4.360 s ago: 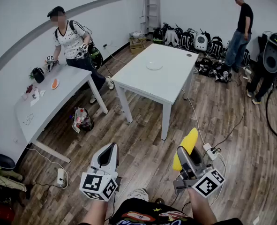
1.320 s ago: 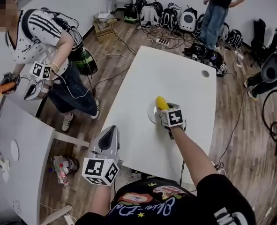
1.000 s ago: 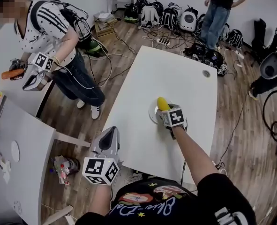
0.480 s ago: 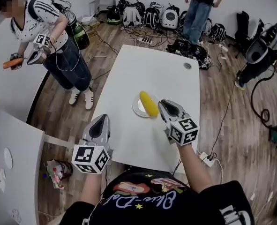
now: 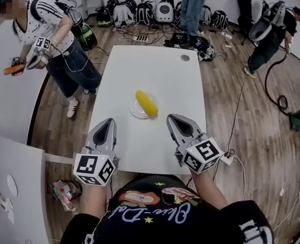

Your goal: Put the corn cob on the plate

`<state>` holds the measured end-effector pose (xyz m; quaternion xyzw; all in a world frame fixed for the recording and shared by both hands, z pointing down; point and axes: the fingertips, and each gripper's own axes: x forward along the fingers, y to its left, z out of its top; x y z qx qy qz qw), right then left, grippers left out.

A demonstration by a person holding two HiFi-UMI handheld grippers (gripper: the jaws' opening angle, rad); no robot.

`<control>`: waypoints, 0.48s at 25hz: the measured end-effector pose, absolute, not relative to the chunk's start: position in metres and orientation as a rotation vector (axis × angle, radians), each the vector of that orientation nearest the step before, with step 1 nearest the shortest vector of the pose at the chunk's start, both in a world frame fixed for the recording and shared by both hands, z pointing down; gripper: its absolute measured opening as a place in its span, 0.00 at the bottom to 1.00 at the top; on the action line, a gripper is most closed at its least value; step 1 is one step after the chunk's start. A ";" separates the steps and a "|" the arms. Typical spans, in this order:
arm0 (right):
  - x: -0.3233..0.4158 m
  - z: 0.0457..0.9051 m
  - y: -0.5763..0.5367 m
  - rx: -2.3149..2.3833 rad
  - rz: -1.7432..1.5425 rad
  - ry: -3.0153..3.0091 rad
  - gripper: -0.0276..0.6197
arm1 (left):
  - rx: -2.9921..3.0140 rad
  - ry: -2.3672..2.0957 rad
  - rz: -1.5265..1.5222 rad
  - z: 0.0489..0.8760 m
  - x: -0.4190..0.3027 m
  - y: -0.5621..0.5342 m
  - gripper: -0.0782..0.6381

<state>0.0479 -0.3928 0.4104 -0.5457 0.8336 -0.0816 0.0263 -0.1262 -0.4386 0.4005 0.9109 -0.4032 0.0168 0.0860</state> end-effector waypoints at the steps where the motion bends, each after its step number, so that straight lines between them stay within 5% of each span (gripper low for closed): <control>1: 0.048 0.409 -0.391 -1.682 -0.251 2.573 0.07 | 2.716 -1.202 0.046 0.400 -0.124 -0.437 0.10; 12: 0.051 0.402 -0.379 -1.688 -0.274 2.561 0.07 | 2.720 -1.167 0.067 0.405 -0.113 -0.424 0.10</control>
